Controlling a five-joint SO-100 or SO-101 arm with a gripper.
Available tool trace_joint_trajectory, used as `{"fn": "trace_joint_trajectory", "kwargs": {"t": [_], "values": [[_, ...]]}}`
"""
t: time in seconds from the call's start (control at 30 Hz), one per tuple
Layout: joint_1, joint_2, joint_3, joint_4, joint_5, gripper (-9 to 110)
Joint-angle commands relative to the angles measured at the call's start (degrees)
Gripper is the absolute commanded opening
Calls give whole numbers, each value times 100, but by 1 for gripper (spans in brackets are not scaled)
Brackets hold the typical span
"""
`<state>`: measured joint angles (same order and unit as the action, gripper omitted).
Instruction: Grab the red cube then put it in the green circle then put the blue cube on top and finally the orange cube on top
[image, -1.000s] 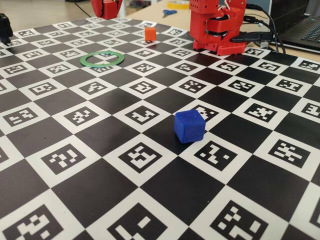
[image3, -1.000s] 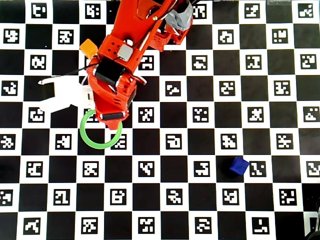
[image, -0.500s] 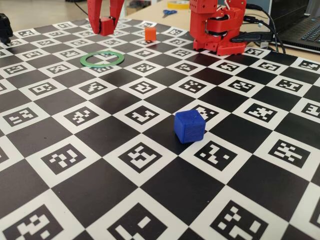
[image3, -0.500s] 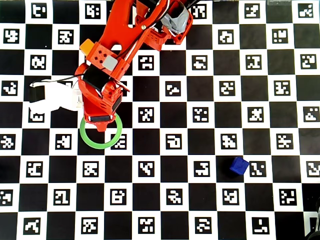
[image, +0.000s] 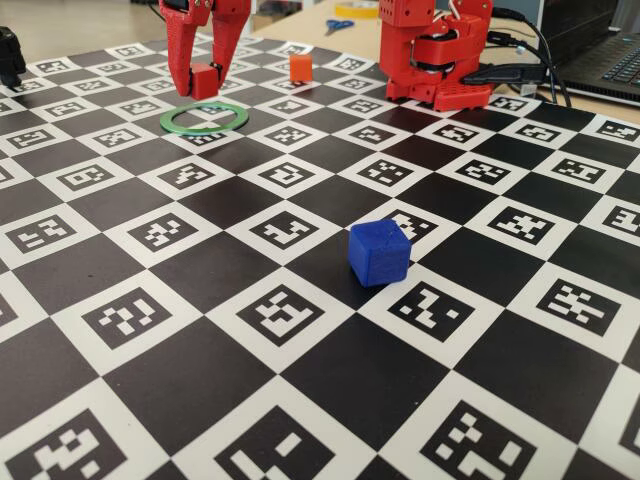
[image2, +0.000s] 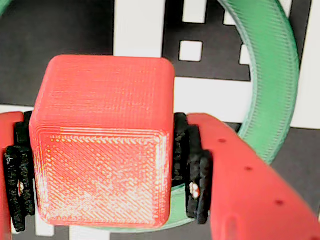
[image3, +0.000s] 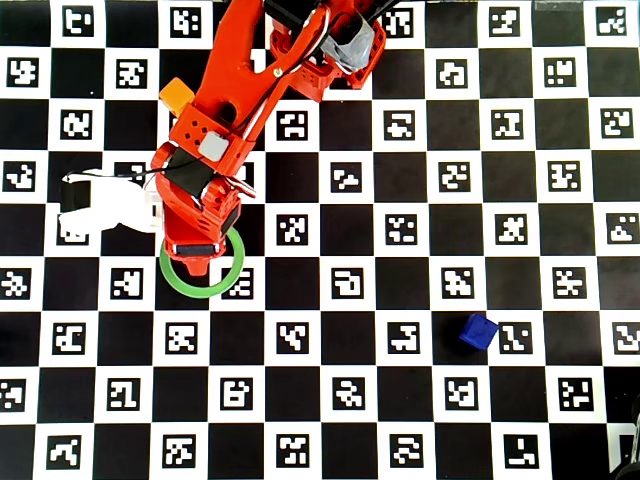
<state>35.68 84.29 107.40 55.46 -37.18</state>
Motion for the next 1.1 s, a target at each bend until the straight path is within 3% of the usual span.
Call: {"fn": "trace_joint_trajectory", "kwargs": {"t": [0.0,1.07], "values": [[44,114,-53,-141,53,7],[-97,-132,35,-360,343,7]]}}
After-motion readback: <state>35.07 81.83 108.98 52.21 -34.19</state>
